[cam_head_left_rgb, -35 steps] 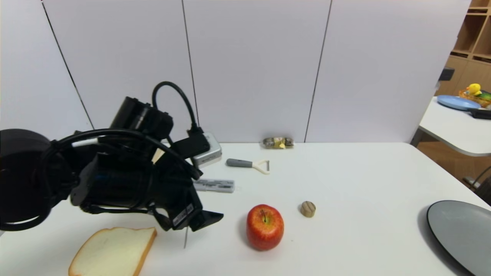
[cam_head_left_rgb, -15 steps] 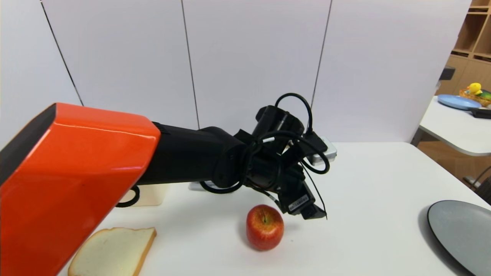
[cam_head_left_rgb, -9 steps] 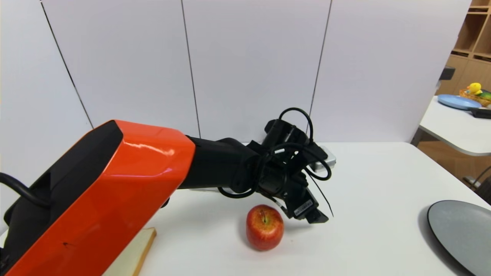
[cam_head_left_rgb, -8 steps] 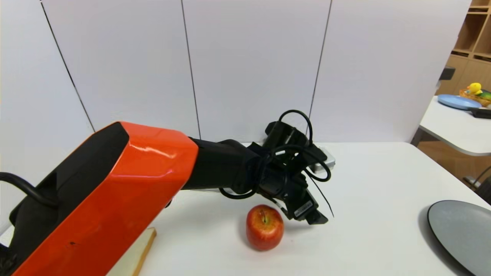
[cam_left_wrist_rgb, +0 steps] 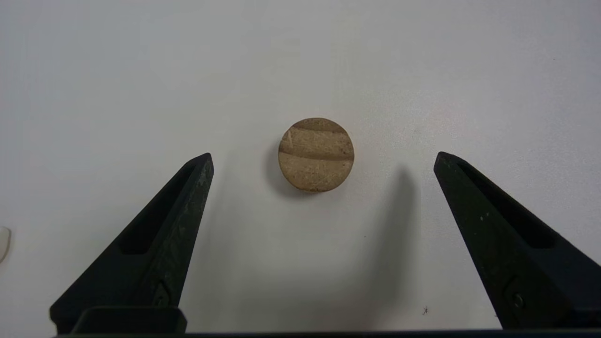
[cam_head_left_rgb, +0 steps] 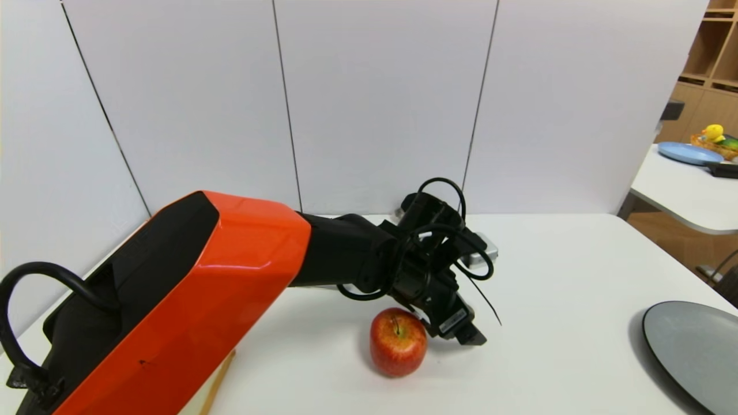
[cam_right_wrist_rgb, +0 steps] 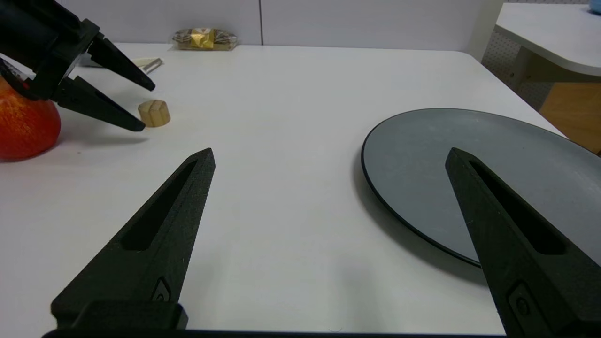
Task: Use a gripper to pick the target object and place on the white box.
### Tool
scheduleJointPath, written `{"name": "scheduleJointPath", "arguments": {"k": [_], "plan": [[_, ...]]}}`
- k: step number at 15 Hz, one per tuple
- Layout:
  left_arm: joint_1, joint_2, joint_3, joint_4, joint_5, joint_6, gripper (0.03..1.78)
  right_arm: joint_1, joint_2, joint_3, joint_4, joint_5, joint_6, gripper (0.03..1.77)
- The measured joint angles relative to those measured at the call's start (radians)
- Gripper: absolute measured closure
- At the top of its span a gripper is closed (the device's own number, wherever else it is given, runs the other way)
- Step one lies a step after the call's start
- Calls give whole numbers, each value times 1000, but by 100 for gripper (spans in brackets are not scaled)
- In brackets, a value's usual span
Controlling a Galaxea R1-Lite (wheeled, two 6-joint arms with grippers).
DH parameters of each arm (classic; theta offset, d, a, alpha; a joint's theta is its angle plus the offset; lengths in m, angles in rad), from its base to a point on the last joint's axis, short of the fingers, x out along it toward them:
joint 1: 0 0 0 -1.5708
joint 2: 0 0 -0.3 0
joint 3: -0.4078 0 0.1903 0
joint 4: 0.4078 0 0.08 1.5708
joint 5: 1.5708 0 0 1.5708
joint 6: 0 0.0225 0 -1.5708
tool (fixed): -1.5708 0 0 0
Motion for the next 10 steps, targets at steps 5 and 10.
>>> {"name": "scheduleJointPath", "arguments": {"k": [5, 10], "plan": [[0, 22, -28, 3, 1, 2, 12, 0, 0, 0, 0, 0, 0, 10], [0, 46, -42, 0, 1, 0, 12, 0, 0, 0, 0, 1, 0, 10]]}}
